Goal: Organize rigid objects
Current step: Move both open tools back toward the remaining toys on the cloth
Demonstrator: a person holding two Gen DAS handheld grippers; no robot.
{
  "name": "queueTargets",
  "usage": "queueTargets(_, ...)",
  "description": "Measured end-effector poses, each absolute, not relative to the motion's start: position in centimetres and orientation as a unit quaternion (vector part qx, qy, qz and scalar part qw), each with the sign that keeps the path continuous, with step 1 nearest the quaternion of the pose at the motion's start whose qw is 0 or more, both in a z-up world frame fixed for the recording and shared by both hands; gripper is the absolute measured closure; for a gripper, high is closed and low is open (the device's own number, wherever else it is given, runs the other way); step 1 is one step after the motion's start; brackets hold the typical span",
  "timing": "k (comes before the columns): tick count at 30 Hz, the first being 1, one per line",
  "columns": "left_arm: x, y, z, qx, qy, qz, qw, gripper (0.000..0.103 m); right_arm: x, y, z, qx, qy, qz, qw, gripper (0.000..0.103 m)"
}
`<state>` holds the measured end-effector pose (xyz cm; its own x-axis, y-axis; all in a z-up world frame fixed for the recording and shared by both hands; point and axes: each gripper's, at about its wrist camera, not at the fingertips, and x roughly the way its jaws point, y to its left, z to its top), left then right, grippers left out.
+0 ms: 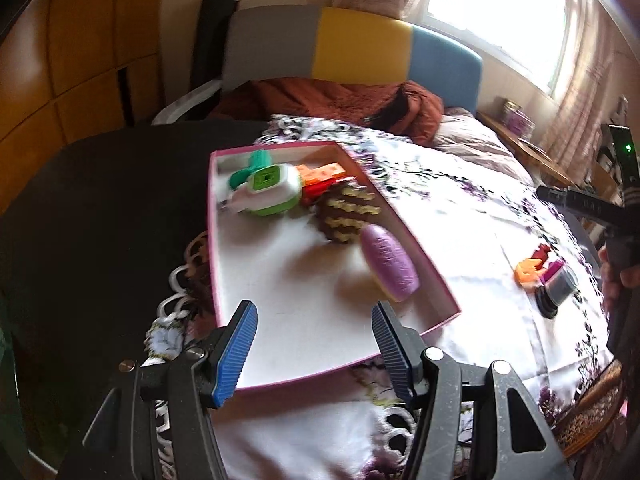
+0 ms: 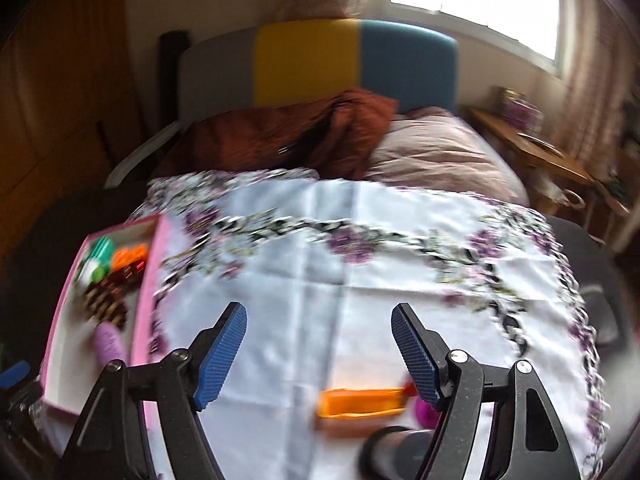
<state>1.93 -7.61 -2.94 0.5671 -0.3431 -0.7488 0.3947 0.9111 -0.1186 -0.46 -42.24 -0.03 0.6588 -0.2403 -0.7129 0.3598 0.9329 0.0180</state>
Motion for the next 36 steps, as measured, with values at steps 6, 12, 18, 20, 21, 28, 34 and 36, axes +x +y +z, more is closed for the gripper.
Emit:
queueTargets(6,1.7,-11.2,-2.2,0.055,0.409,-0.259,0.874,0.043,-4.9,-51.0,0.2,0.170,0.327,-0.300,0.880,0.023)
queueTargets(12,1.1,-17.1,-2.7,0.081,0.420,-0.330,0.842,0.043,-9.1,-56.8,-1.1,0.307,0.280,-0.367,0.832,0.023)
queueTargets(18,-0.9,-23.6,-3.2,0.119,0.411,-0.428,0.796,0.043,-9.9,-57.5,-1.7,0.343,0.277,-0.365,0.820,0.022)
queueTargets(20,-1.7,-26.0,-3.5,0.130,0.408,-0.465,0.775,0.043,-10.2,-57.6,-1.8,0.351,0.268,-0.362,0.821,0.021)
queueTargets(21,-2.0,-27.1,-3.7,0.137,0.403,-0.478,0.768,0.043,-10.4,-57.7,-1.8,0.356,0.265,-0.362,0.820,0.021)
queueTargets(28,-4.0,-34.3,-4.7,0.184,0.390,-0.533,0.728,0.042,-10.5,-58.2,-2.0,0.374,0.260,-0.353,0.817,0.020)
queueTargets(34,-4.9,-38.5,-5.9,0.221,0.383,-0.542,0.715,0.039,-11.2,-58.8,-2.2,0.394,0.248,-0.358,0.810,0.020)
queueTargets(36,-5.1,-39.4,-6.3,0.224,0.385,-0.546,0.710,0.039,-11.6,-58.9,-2.0,0.393,0.242,-0.368,0.807,0.020)
